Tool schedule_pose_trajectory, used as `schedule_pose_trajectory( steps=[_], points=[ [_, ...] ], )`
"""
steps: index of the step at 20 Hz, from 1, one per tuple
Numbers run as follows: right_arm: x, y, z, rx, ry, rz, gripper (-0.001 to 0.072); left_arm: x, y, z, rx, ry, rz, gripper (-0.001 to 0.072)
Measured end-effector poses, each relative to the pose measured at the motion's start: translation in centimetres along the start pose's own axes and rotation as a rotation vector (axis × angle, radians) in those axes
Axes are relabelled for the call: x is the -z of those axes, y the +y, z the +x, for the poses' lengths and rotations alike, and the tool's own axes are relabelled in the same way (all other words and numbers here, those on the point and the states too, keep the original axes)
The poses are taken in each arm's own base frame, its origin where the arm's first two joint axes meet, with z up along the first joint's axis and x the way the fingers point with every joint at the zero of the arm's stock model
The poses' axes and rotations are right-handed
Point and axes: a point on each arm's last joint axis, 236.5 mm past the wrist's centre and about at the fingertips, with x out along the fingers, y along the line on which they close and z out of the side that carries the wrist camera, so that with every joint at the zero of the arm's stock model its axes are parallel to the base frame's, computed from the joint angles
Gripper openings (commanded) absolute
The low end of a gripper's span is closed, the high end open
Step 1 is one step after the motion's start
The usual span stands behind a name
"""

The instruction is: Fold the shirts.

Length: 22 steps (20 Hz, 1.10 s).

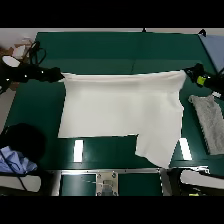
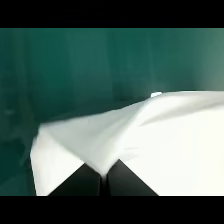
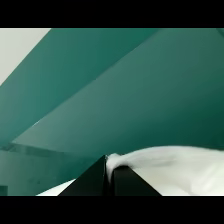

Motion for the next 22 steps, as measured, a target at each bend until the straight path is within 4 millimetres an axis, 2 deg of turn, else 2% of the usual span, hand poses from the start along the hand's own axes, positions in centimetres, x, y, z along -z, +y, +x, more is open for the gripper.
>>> schedule_pose_trajectory(
  steps=[2, 4, 6, 8, 11, 14, 18, 22],
  points=[
    [-0.4, -1.0, 3.4, -0.027, 0.056, 0.047, 0.0021, -1.5, 1.0, 1.4, -0.006, -0.022, -0.006, 0.0024],
    [-1.1, -1.5, 5.6, -0.052, 0.084, 0.073, 0.0021, -2.7, 1.5, 2.0, -0.009, -0.042, -0.006, 0.0025],
    [-1.6, -1.6, 6.6, -0.064, 0.103, 0.075, 0.0020, -3.6, 1.7, 2.1, -0.011, -0.059, -0.008, 0.0024],
    [-1.5, -1.7, 6.9, -0.072, 0.136, 0.062, 0.0020, -3.3, 2.1, 2.2, -0.007, -0.041, -0.016, 0.0025],
    [-0.7, -2.7, 5.9, -0.055, 0.211, 0.031, 0.0019, -1.9, 2.5, 1.7, 0.021, 0.028, -0.041, 0.0024],
    [1.0, -4.1, 3.6, 0.022, 0.314, -0.028, 0.0019, 0.4, 2.3, 0.9, 0.062, 0.129, -0.069, 0.0024],
    [3.9, -6.8, 0.4, 0.165, 0.431, -0.099, 0.0019, 4.3, 1.8, 0.6, 0.100, 0.275, -0.106, 0.0024],
    [7.7, -9.9, -1.3, 0.256, 0.525, -0.092, 0.0019, 8.6, 1.9, 1.1, 0.120, 0.392, -0.166, 0.0025]
  ],
)
